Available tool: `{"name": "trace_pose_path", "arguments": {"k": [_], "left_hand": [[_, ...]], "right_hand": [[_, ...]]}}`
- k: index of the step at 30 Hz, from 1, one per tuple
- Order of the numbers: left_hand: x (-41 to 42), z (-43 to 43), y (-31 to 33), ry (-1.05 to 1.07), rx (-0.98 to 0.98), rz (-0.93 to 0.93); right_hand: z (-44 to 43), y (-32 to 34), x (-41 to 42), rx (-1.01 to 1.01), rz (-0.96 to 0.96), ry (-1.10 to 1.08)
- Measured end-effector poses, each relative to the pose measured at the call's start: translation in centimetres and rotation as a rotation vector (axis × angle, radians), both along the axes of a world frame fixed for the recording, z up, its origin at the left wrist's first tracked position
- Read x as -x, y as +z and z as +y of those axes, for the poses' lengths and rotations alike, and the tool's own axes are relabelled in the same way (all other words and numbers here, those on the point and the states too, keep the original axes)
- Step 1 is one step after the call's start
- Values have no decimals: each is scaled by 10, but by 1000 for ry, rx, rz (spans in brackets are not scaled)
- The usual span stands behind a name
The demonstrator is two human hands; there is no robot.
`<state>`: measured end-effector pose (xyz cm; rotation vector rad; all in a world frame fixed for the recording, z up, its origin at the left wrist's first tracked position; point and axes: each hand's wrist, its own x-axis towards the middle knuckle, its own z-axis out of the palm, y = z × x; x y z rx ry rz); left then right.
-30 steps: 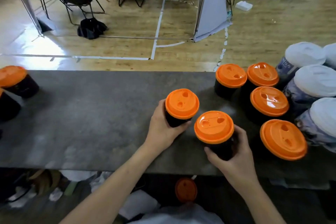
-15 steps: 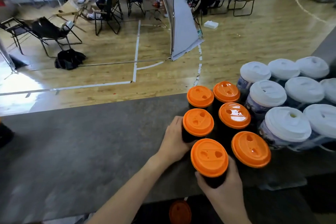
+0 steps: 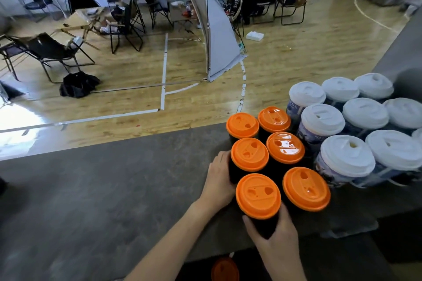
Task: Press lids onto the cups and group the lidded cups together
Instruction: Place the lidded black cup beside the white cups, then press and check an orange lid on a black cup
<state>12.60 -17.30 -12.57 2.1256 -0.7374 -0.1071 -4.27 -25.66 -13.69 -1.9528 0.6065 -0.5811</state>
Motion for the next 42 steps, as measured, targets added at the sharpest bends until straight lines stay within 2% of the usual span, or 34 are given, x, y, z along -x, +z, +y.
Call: {"name": "trace_pose_path", "arguments": {"k": [3,10,16,24,30,36,39,40,42], "left_hand": [[6,17,-1,-14,54,28],[29,77,0,42,13,-37],[55,120,4,16,22,13],[72,221,8,58,85,49],[64,353,15,282,137,-9],[61,471,46,548,155,-252],[55,518,65,762,37,-495],[50,534,69,848,-35,-521],[40,562,69,970,-186,-426]], "right_hand": [[2,0,5,-19,12,-6],[21,11,29,-89,-16,-80],[40,21,44,-50,-20,-116],[135,36,19,13,8,52],[245,41,-37,79,27,347],[357,42,-89,120,16,637],[399,40,-109,150,5,736],[412,40,-114,157,12,763],[434,40,-122,153,33,816]]}}
